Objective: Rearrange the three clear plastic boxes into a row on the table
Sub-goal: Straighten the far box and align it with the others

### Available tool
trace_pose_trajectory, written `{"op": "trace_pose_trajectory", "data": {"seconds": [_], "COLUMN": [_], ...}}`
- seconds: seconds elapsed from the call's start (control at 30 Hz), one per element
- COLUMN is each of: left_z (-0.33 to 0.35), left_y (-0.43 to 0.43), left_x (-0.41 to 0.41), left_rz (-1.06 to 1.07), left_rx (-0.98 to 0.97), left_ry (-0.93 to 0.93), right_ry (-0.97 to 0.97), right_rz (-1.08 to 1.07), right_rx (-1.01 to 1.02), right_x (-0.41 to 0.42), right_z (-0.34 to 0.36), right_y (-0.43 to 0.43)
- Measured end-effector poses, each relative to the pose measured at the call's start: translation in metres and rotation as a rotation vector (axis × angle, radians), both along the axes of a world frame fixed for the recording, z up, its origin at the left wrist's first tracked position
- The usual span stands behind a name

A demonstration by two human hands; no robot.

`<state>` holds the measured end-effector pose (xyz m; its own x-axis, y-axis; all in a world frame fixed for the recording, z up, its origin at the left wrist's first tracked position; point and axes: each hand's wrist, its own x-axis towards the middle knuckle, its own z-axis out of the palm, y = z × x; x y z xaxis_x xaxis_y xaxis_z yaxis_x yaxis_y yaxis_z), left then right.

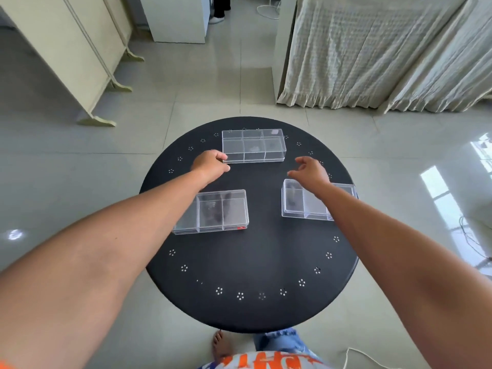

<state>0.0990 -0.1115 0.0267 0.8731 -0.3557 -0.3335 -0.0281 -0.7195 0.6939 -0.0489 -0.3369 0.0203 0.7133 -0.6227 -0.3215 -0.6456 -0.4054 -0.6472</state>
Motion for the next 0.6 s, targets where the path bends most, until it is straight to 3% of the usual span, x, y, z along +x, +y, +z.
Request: {"op": "trace_pose_trajectory", "data": {"seconds": [0.17, 0.3, 0.47, 0.6], "left_z": [-0.019, -0.036, -0.058, -0.068], "left_y": [-0.014, -0.033, -0.051, -0.059], "left_x": [0.03, 0.052, 0.08, 0.1], "left_rz": [-0.005, -0.14, -0.176, -0.199], "left_rx": [0.13, 0.236, 0.208, 0.194], "left_ry": [-0.04, -0.091, -0.046, -0.026], "right_ry": [0.115, 0.151, 0.146, 0.167], "right_rz": [0.137, 0.285, 0.376, 0.54], "right_rx": [-0.039, -0.052, 0.004, -0.07], "right_x": [0.043, 0.072, 0.11, 0.132], "right_z": [-0.019, -0.028, -0.048, -0.062], "right_y": [-0.029, -0.053, -0.081, -0.098]}}
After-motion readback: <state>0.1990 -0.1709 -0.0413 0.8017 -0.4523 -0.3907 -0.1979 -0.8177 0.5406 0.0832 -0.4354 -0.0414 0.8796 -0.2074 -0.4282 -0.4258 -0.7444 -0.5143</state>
